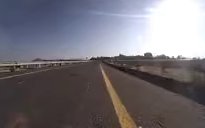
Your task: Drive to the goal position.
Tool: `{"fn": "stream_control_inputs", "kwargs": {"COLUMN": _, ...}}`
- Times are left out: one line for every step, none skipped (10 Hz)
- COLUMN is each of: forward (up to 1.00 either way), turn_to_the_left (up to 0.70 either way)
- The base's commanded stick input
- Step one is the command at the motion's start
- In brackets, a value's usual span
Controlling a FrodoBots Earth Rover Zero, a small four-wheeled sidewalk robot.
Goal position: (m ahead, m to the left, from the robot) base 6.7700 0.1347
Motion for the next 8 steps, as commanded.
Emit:
{"fn": "stream_control_inputs", "kwargs": {"forward": 0.70, "turn_to_the_left": 0.00}}
{"fn": "stream_control_inputs", "kwargs": {"forward": 0.70, "turn_to_the_left": 0.00}}
{"fn": "stream_control_inputs", "kwargs": {"forward": 0.70, "turn_to_the_left": 0.00}}
{"fn": "stream_control_inputs", "kwargs": {"forward": 0.70, "turn_to_the_left": 0.00}}
{"fn": "stream_control_inputs", "kwargs": {"forward": 0.70, "turn_to_the_left": 0.00}}
{"fn": "stream_control_inputs", "kwargs": {"forward": 0.70, "turn_to_the_left": 0.00}}
{"fn": "stream_control_inputs", "kwargs": {"forward": 0.70, "turn_to_the_left": 0.00}}
{"fn": "stream_control_inputs", "kwargs": {"forward": 0.70, "turn_to_the_left": 0.00}}
